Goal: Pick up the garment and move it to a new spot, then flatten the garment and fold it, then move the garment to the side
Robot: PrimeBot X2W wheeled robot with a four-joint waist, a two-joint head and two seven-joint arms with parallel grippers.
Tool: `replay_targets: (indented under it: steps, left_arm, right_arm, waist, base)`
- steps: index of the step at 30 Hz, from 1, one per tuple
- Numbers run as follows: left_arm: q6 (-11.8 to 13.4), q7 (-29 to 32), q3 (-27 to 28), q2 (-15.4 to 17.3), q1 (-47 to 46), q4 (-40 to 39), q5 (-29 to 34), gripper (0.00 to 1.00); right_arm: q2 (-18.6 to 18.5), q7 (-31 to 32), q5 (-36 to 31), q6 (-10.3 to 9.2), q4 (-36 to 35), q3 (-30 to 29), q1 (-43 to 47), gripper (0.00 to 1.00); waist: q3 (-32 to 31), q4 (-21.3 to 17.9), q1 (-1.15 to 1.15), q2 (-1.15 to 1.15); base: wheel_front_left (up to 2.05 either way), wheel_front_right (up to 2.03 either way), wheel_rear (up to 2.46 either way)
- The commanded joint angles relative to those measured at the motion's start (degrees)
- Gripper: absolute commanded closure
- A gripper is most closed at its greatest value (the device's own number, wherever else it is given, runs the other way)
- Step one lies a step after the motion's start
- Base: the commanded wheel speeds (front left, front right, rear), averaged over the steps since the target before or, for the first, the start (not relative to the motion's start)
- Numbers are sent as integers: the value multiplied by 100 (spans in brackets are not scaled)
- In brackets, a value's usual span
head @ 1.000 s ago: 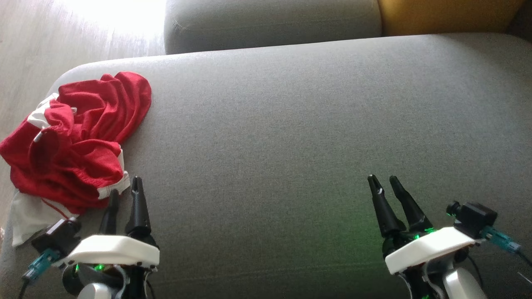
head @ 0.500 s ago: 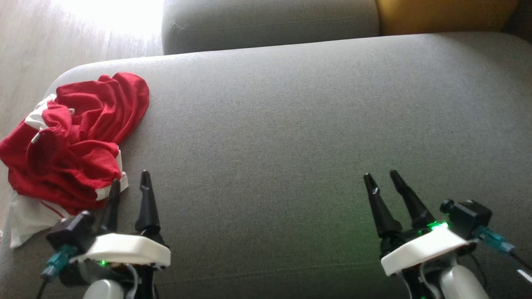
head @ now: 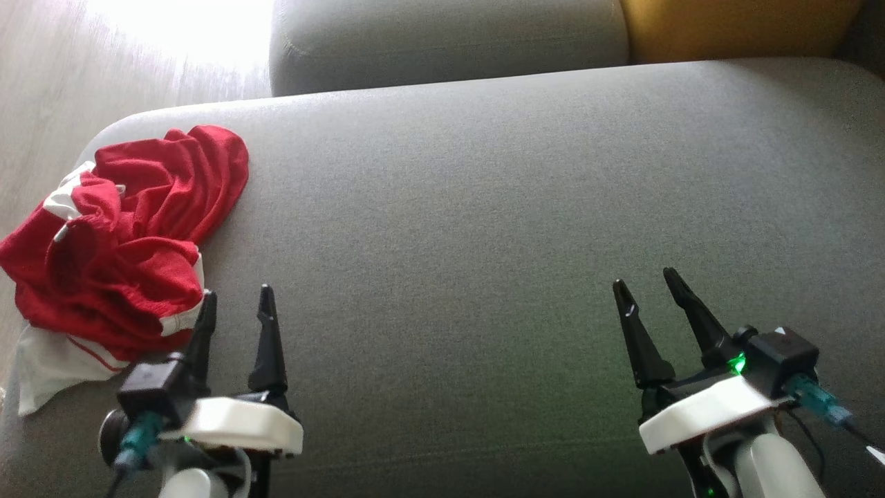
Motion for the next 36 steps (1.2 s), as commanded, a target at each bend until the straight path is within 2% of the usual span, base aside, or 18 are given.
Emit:
replay_targets:
  steps: [1, 18, 36]
  left_arm:
    - [42, -105, 62, 75, -88, -248, 282, 0]
    - [249, -373, -16, 64, -12, -384, 1411, 0]
    - [175, -375, 123, 17, -14, -267, 1364, 0]
  right_arm:
    - [-68, -106, -290, -1, -270, 87, -281, 0]
    - [-78, -377, -1489, -1, -431, 106, -315, 0]
    - [-78, -379, -1456, -1, -415, 65, -286, 0]
  waist:
    - [-8, 0, 0, 0]
    - [-16, -68, 0, 0]
    - [-46, 31, 0, 0]
  base:
    - [0, 0, 0]
    - [0, 0, 0]
    - [0, 0, 0]
